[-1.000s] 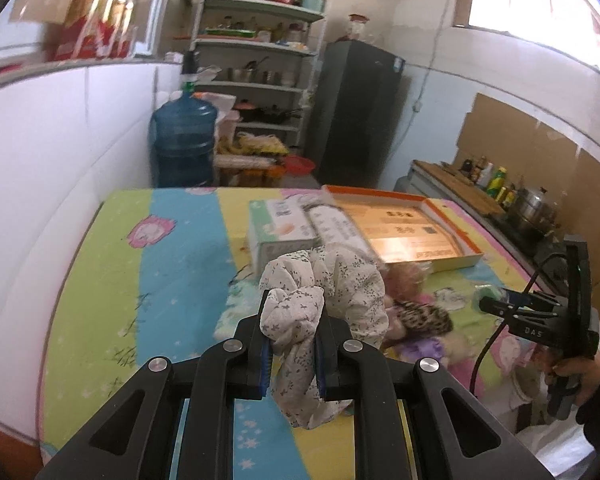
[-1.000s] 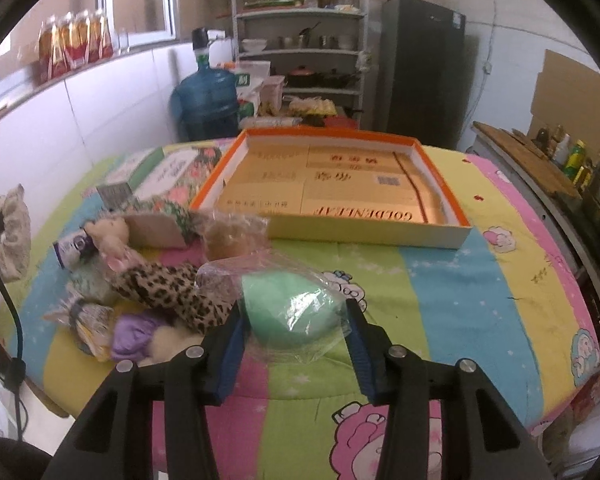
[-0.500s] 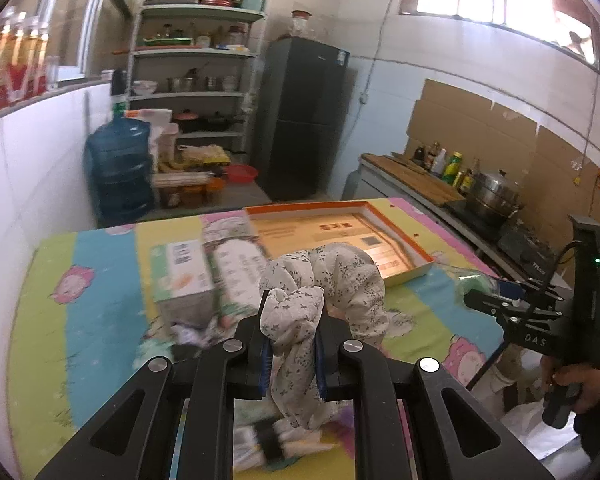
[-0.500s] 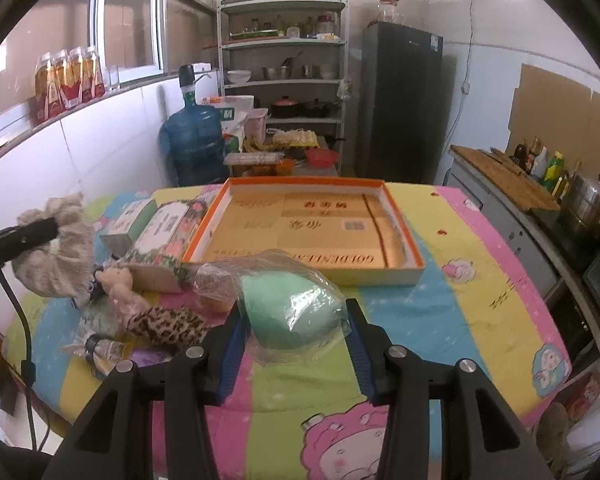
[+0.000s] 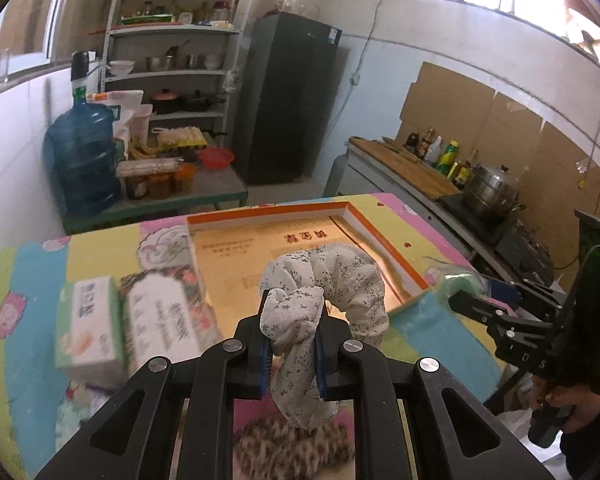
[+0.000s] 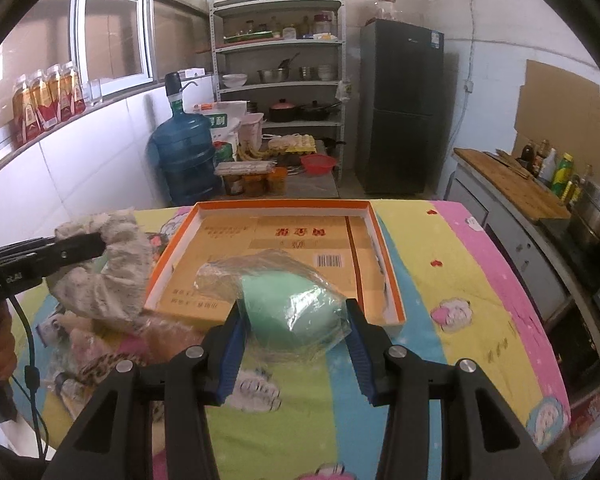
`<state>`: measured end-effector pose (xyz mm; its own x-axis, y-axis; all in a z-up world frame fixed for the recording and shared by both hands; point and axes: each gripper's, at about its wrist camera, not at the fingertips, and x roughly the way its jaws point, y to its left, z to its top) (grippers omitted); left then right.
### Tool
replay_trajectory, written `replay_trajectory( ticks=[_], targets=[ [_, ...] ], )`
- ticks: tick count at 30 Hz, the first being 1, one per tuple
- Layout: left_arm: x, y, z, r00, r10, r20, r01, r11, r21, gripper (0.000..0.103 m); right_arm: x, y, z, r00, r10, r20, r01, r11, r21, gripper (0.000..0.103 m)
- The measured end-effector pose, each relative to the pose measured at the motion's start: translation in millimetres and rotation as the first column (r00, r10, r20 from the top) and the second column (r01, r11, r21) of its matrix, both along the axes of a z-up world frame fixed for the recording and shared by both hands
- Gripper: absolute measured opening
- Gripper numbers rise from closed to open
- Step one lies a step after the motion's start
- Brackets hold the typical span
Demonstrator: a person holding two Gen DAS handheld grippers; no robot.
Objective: Organize soft objects
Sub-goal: 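Carry the scrunchie with left tool while right tool carries the green ball over the orange box, then open the left tool over the box while right tool releases the green ball beside it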
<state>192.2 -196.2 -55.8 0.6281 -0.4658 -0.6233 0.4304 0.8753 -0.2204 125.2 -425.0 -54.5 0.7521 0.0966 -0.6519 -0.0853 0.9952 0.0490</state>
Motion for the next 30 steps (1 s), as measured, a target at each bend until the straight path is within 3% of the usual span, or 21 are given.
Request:
replay_trajectory(
  ticks=[6, 17, 24, 30],
  targets=[
    [41, -30, -13, 1.000, 0.009, -0.030, -0.008, 1.000, 0.014, 0.016, 43, -10, -12, 0.999, 0.039, -0.024, -0.039, 0.999, 0.010, 0.048],
    [100, -64, -63, 0.971, 0.128, -0.203, -0.120, 0.992, 0.049, 0.016, 99, -36, -46, 0.996, 0.053, -0.075, -0.048, 0.997, 0.064, 0.048],
    [112, -79, -85, 0.954, 0.161, -0.252, -0.139, 0.985, 0.103, 0.017, 118, -41, -71, 0.991, 0.061, -0.121, -0.052, 0.996, 0.072, 0.048],
    [117, -80, -100, 0.944, 0.164, -0.287, -0.139, 0.985, 0.106, 0.020, 124, -40, -85, 0.987, 0.059, -0.151, -0.048, 0.996, 0.072, 0.048]
  ],
)
